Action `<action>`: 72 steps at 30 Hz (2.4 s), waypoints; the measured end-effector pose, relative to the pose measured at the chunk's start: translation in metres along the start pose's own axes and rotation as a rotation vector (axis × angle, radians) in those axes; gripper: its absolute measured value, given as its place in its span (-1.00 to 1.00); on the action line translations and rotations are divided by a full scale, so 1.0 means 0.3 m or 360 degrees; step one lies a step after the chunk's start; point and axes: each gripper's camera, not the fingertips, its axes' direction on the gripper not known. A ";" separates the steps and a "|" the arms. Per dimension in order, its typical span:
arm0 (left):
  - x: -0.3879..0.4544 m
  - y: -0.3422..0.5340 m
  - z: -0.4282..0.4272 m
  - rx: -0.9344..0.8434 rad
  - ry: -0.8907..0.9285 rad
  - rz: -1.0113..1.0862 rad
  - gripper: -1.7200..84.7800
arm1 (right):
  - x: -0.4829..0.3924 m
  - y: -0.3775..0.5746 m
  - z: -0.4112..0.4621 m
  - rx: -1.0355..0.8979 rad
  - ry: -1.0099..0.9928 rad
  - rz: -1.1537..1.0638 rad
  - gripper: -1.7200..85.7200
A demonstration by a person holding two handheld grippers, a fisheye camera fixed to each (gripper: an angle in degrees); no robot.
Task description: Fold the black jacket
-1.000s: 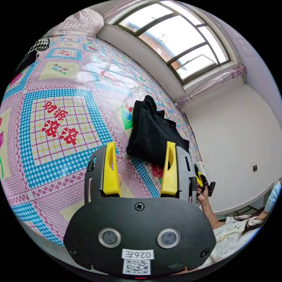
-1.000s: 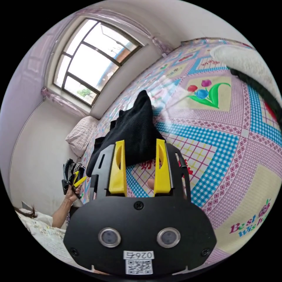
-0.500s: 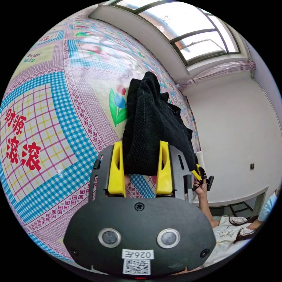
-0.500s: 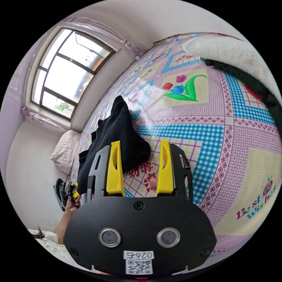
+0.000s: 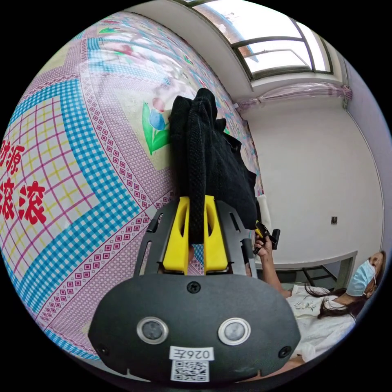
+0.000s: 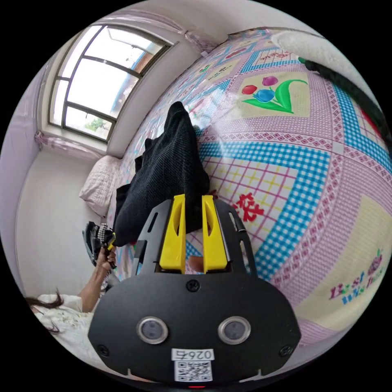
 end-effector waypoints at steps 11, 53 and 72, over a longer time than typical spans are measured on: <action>-0.209 0.561 -0.118 -0.0326 0.0078 -0.0069 -0.83 | 0.140 0.504 -0.365 -0.0181 0.0055 0.0117 -0.89; -0.962 0.755 0.058 -0.0218 0.0174 0.0628 -0.81 | -0.324 0.361 -0.433 -0.0122 -0.0361 -0.0373 -0.95; -0.190 0.709 0.766 -0.0640 0.0726 0.1455 -0.82 | -0.404 0.609 -1.421 0.0720 -0.0022 -0.0481 -0.95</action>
